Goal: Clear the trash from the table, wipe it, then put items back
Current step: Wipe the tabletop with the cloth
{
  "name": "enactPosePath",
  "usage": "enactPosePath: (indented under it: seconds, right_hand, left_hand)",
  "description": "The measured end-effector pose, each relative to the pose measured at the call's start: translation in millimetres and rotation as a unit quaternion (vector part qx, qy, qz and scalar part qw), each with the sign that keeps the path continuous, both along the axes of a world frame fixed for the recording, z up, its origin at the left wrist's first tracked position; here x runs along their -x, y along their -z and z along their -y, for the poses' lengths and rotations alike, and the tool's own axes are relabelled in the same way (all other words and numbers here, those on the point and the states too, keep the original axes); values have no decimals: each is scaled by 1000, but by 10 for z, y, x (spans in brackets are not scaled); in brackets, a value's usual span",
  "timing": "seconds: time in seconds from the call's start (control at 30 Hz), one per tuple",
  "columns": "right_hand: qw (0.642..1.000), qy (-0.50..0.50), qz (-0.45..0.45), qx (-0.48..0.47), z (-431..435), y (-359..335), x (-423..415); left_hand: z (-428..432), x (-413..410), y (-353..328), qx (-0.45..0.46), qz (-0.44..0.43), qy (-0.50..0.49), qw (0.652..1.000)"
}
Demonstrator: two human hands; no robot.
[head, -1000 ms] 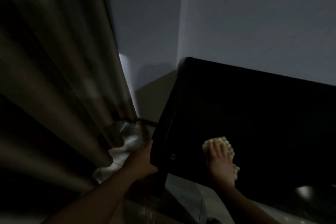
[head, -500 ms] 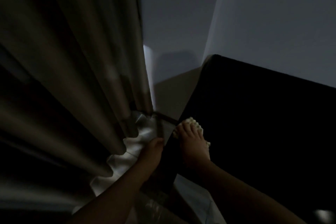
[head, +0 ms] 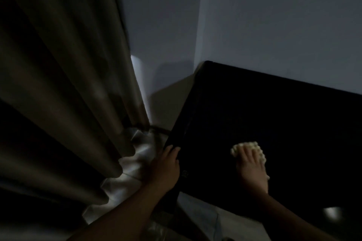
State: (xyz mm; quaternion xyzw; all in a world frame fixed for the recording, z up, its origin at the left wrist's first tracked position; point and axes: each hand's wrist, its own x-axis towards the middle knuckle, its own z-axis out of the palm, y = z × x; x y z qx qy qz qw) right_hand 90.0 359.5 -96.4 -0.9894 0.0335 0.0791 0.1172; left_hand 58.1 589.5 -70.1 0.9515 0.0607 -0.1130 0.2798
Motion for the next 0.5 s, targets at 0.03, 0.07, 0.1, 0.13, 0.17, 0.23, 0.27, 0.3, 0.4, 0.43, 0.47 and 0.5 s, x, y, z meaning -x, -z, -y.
enactPosePath:
  seconds: [0.03,0.07,0.1,0.13,0.17,0.23,0.27,0.3,0.4,0.43,0.47,0.5]
  right_hand:
    - [1000,20,0,9,-17,-15,78]
    - [1000,1,15,18,-90,-3,180]
    - [998,-44,38,30,-206,18,305]
    - [994,-99,22,33,-320,60,431]
    - [988,-147,27,32,-397,87,541]
    - [978,-203,38,29,-368,65,626]
    - [978,-202,41,26,-271,34,577]
    - [981,-186,39,29,-107,70,496]
    - [999,-31,26,31,570,45,338]
    - [999,34,9,21,763,-5,334]
    - [996,88,-12,5,894,-40,352]
    - [989,143,-22,-12,943,-64,374]
  left_hand:
    - [36,-21,6,-62,-9,40,997]
    - [85,-45,11,-108,-13,72,991]
    - [142,-66,5,-135,-17,100,986]
    - [209,-90,-8,-151,-19,125,980]
    - [278,-122,-7,-162,-21,147,976]
    - [409,-182,-14,-169,-29,173,970]
    - [461,-218,-15,-169,-30,183,968]
    - [503,-253,-9,-168,-35,190,967]
    - [592,-316,-1,-169,-53,201,964]
    - [607,-329,-7,-180,-57,207,960]
    - [616,-344,-22,-187,-61,214,957]
    - [618,-363,-45,-185,-69,220,955]
